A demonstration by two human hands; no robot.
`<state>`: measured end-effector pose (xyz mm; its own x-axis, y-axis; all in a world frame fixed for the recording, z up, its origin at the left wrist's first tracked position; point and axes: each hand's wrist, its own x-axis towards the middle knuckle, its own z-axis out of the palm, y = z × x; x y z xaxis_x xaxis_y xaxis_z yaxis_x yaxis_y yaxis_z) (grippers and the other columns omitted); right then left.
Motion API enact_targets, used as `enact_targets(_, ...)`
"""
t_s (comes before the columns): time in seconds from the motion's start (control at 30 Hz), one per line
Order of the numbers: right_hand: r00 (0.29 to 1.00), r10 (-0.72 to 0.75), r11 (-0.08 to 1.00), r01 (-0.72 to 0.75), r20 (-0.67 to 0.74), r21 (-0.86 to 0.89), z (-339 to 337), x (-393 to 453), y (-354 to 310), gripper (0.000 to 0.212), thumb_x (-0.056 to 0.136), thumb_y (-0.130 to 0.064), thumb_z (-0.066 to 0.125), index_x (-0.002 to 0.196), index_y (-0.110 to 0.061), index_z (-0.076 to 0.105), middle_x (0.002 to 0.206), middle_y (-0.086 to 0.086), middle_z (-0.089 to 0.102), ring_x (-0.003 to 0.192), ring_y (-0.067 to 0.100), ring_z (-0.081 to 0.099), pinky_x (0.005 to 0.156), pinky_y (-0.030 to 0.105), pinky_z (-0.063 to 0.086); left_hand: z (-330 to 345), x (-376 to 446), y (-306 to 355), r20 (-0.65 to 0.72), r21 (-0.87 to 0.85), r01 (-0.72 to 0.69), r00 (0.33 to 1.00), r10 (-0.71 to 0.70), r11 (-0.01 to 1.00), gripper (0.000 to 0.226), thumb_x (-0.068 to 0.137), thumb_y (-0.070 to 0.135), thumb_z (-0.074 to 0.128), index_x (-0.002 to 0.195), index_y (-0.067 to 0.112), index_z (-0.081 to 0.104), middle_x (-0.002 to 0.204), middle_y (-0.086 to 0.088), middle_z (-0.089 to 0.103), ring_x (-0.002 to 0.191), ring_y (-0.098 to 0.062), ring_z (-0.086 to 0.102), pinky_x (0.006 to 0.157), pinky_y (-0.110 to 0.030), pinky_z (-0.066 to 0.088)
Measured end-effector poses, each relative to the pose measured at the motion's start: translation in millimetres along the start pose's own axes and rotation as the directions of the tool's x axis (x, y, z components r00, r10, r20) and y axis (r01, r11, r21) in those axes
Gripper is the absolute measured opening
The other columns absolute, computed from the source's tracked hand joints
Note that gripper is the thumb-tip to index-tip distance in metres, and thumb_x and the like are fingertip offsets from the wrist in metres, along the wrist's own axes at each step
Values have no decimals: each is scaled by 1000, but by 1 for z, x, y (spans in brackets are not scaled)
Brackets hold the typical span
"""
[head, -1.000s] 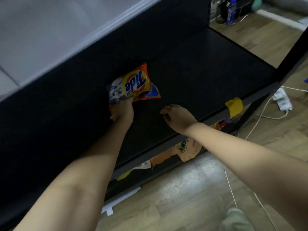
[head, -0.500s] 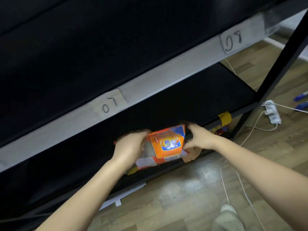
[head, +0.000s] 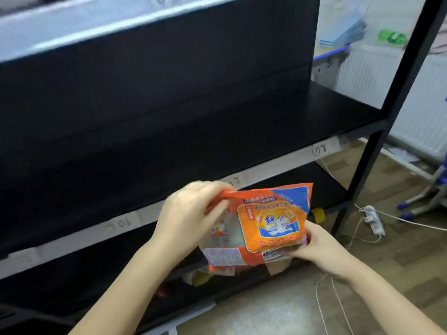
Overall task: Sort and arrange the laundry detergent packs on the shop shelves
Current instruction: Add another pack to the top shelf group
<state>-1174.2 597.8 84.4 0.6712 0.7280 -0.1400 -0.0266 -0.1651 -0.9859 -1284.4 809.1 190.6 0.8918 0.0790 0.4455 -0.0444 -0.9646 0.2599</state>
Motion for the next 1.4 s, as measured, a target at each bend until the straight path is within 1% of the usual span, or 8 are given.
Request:
enact_targets(0.17,965,-213,970,228,-154,88,32,-28,-94,74,42,-52,88,103,-17,65,96,-8,74,90,9,69,67,12,51,-86,-17,-3,-326,-212,65,936,-133,975,54,80,47,58,131,41,41,125,29,46,117,6,45,95,-6,34)
enact_targets(0.33,936,-317,899,349,-156,266,76,-29,-162,84,22,-54,92,92,-10,74,94,9,74,86,22,71,67,24,56,-138,-41,-3,-123,-707,130,945,-302,695,60,69,49,68,123,46,44,120,27,59,112,5,56,87,-13,46)
enact_targets(0.43,940,-314,911,337,-130,237,100,-25,-198,98,9,-58,89,94,-13,69,91,5,75,82,19,71,66,26,57,-163,-48,-10,-108,-755,154,930,-352,637,28,78,27,73,98,43,65,98,22,70,93,5,65,71,-6,46)
enact_targets(0.57,933,-355,929,360,-67,92,123,-17,-239,101,12,-69,84,102,-24,69,101,-1,73,97,20,68,94,44,49,-196,-47,-25,-191,-812,102,884,-426,575,23,73,31,73,94,36,67,92,17,73,88,1,68,67,-8,48)
enact_targets(0.73,877,-478,878,477,48,37,146,-2,-290,79,25,-74,79,98,-43,68,106,-7,71,99,11,67,96,41,46,-235,-33,-42,-300,-818,-12,861,-410,575,30,70,29,61,100,29,64,92,11,74,86,-5,70,66,-12,51)
enact_targets(1.03,724,-633,765,640,274,73,170,86,-397,57,48,-60,81,99,-35,72,106,-4,72,97,14,69,82,29,57,-307,22,-106,-512,-718,-12,687,-516,695,36,68,50,60,96,27,63,80,17,73,76,0,69,63,-11,51)
enact_targets(1.23,702,-591,799,578,397,168,221,155,-476,24,75,-25,64,96,-16,69,90,5,75,76,18,72,66,30,60,-377,50,-168,-603,-621,79,588,-540,780,17,95,40,50,106,30,57,92,10,71,79,-3,70,63,-21,55)
enact_targets(1.4,755,-471,879,446,455,170,292,213,-529,10,88,-17,55,87,-16,65,73,6,72,59,19,69,63,36,58,-452,57,-243,-665,-481,267,510,-546,835,50,80,60,54,106,17,58,108,-2,63,98,-19,60,86,-33,49)
